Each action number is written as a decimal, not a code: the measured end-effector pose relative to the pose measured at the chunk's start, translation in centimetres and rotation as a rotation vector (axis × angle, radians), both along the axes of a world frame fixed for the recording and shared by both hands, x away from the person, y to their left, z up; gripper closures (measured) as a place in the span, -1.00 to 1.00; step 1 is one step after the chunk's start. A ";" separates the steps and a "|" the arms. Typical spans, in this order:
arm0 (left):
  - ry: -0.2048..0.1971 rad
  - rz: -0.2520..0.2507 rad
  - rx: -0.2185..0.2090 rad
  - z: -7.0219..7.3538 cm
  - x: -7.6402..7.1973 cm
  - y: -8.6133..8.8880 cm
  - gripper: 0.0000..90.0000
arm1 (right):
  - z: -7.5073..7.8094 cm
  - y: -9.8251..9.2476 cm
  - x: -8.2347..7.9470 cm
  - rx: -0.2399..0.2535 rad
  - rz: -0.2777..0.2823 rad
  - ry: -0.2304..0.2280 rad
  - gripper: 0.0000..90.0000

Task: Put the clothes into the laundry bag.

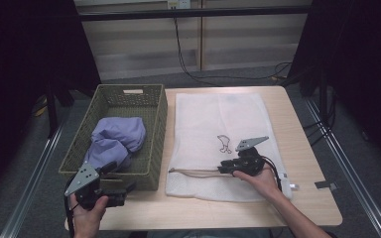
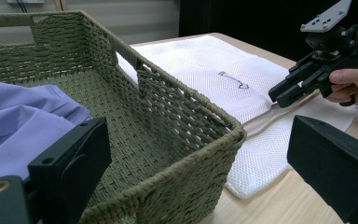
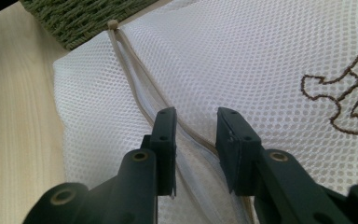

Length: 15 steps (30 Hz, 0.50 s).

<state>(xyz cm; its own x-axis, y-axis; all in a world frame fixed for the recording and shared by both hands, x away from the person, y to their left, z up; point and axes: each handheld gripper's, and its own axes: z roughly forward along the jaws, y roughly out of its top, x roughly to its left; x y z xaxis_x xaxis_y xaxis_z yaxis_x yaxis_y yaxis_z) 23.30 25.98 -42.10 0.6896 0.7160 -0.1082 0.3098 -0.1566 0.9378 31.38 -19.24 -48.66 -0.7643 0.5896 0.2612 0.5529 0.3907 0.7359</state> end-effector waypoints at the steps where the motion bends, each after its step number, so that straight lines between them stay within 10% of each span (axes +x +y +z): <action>1: 0.001 -0.004 0.004 0.0 0.0 0.0 -0.87 | -0.1 0.0 0.1 -0.003 0.007 -0.002 0.53; 15: 0.001 -0.002 0.003 0.0 0.1 0.2 -0.88 | -1.2 0.5 0.1 -0.069 0.004 0.001 0.54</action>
